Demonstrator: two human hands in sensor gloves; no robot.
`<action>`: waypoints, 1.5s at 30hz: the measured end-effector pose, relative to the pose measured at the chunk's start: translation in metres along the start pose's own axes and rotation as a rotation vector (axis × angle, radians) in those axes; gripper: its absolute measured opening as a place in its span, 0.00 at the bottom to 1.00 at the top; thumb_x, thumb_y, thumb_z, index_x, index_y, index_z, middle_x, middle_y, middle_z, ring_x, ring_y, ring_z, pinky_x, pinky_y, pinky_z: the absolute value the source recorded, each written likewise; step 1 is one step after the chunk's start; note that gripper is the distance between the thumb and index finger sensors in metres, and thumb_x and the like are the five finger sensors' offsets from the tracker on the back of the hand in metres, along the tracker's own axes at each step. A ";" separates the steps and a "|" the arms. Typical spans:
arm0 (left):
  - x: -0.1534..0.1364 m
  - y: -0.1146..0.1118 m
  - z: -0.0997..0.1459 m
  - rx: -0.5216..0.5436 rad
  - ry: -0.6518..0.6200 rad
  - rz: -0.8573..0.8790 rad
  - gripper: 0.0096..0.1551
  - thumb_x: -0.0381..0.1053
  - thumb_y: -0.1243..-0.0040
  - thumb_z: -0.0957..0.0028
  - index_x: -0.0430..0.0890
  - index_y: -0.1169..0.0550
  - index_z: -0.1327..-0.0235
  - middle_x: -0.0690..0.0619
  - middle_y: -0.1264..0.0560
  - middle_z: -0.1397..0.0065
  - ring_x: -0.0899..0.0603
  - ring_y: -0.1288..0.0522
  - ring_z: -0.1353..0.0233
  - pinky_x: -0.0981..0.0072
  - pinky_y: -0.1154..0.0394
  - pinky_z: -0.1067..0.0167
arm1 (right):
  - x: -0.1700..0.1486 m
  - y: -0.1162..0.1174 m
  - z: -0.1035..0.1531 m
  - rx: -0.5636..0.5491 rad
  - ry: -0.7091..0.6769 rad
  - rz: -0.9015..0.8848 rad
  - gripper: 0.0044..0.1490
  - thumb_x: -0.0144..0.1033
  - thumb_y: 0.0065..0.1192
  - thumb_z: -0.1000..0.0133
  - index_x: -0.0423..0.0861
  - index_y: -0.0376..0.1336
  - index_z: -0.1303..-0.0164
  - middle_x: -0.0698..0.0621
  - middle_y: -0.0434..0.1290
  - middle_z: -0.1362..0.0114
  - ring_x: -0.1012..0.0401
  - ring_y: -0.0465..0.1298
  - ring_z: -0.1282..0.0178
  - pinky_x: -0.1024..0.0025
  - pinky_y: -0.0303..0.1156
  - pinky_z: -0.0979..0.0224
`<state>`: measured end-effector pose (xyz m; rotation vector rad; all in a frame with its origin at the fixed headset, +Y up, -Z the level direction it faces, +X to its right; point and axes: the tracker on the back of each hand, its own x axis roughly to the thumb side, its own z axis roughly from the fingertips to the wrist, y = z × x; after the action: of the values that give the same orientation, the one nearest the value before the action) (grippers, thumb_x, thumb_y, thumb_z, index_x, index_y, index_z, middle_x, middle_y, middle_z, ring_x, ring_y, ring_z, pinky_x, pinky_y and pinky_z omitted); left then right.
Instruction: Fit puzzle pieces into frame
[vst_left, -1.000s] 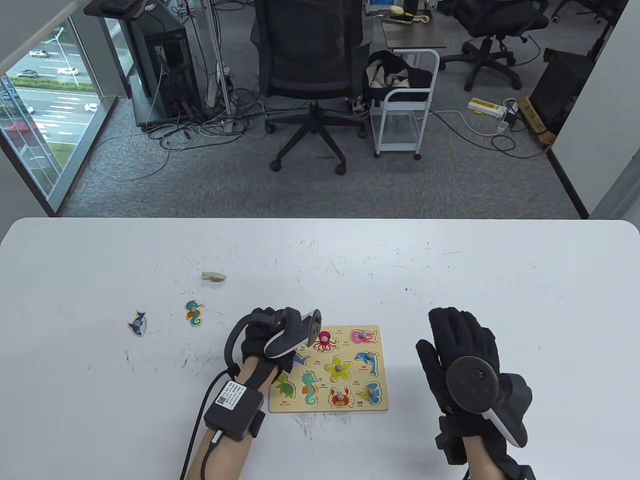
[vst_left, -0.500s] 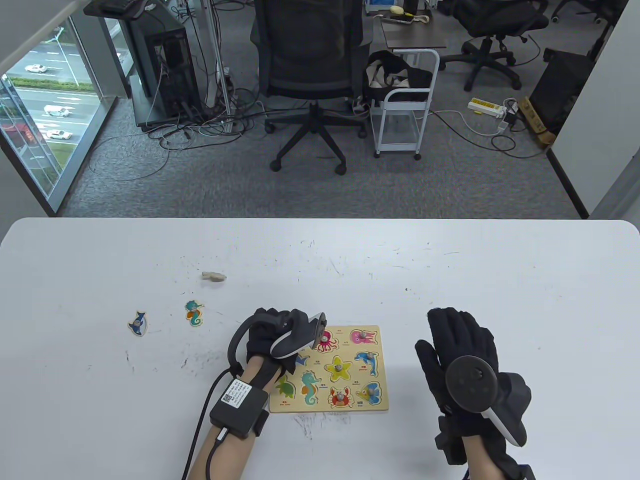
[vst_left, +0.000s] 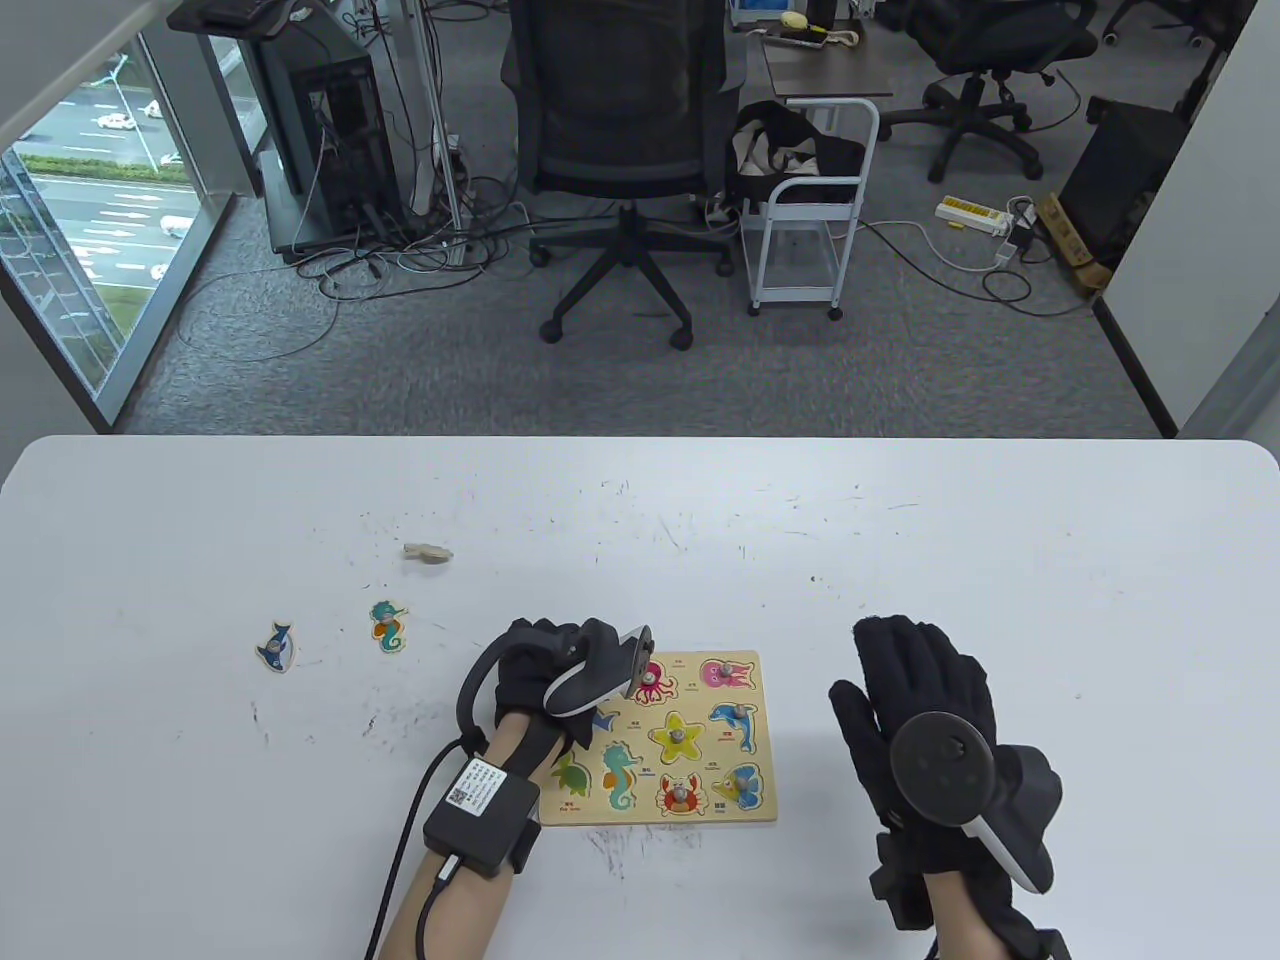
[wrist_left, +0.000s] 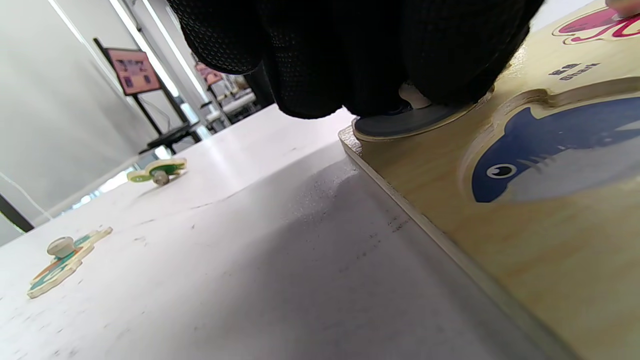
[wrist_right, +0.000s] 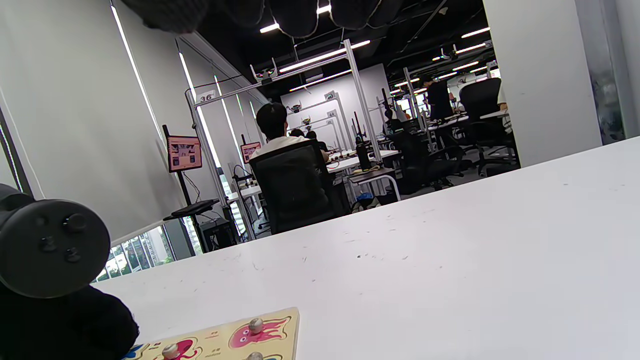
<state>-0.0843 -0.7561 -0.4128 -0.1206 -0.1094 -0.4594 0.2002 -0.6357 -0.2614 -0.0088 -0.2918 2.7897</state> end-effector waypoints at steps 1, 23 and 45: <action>0.000 0.000 0.000 0.002 -0.001 -0.002 0.23 0.65 0.31 0.52 0.71 0.20 0.42 0.68 0.17 0.35 0.55 0.19 0.29 0.53 0.25 0.24 | 0.000 0.000 0.000 0.000 0.000 0.001 0.41 0.57 0.58 0.44 0.57 0.54 0.20 0.52 0.60 0.14 0.46 0.60 0.13 0.42 0.51 0.14; -0.034 0.006 0.002 0.001 0.044 0.081 0.29 0.68 0.39 0.49 0.68 0.25 0.32 0.66 0.19 0.29 0.52 0.21 0.26 0.51 0.27 0.23 | -0.002 -0.002 0.001 -0.008 0.002 -0.012 0.41 0.57 0.58 0.44 0.57 0.54 0.20 0.52 0.60 0.14 0.46 0.60 0.13 0.42 0.51 0.14; -0.186 -0.056 -0.026 -0.151 0.442 0.183 0.32 0.66 0.37 0.49 0.67 0.27 0.29 0.65 0.21 0.26 0.51 0.22 0.24 0.49 0.28 0.21 | 0.001 0.000 0.003 -0.019 0.017 0.049 0.40 0.57 0.57 0.44 0.58 0.55 0.20 0.52 0.61 0.14 0.46 0.60 0.13 0.42 0.51 0.14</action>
<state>-0.2734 -0.7287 -0.4576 -0.1730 0.3687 -0.3023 0.1991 -0.6360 -0.2587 -0.0439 -0.3175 2.8338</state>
